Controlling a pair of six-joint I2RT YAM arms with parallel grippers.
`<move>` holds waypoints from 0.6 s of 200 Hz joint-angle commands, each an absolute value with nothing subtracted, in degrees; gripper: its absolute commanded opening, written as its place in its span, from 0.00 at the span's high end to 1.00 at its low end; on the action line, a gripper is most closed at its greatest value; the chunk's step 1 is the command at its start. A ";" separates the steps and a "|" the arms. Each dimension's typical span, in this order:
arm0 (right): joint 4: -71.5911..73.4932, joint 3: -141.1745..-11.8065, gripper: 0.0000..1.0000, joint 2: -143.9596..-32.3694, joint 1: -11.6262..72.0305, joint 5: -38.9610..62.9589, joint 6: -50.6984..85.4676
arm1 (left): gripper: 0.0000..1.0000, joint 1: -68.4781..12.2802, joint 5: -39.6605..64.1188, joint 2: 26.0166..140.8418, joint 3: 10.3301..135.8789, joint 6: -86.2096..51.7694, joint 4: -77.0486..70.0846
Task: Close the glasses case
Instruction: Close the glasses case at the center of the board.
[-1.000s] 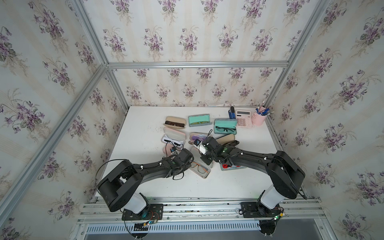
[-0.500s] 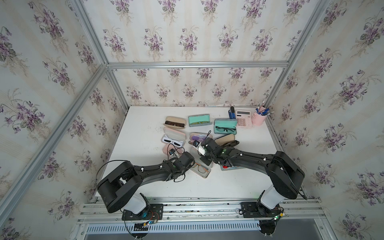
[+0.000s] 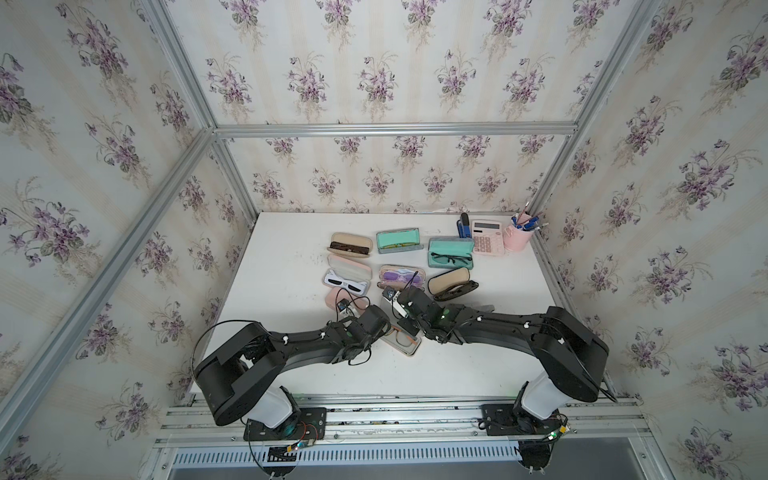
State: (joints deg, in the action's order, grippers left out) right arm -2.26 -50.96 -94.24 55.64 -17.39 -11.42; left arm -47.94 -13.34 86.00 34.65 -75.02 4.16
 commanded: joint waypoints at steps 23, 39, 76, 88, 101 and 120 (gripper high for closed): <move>4.20 -49.01 1.00 -95.36 57.66 -15.12 -2.85 | 1.00 -48.74 -4.48 86.65 34.02 -74.97 6.77; 4.39 -48.69 1.00 -95.62 58.46 -15.67 -2.09 | 1.00 -48.77 -4.48 86.70 34.02 -74.96 6.70; 5.68 -48.00 1.00 -95.80 60.51 -15.25 -0.27 | 1.00 -48.87 -4.23 86.92 33.71 -75.15 5.94; 5.97 -47.97 1.00 -96.18 61.24 -15.62 0.19 | 1.00 -48.88 -4.22 86.97 33.63 -75.22 5.85; 6.01 -47.86 1.00 -96.57 61.56 -15.57 0.93 | 1.00 -49.00 -4.22 87.01 33.38 -75.23 5.55; 6.92 -47.31 1.00 -96.92 62.62 -15.46 1.97 | 1.00 -49.13 -4.22 86.99 32.99 -75.43 5.22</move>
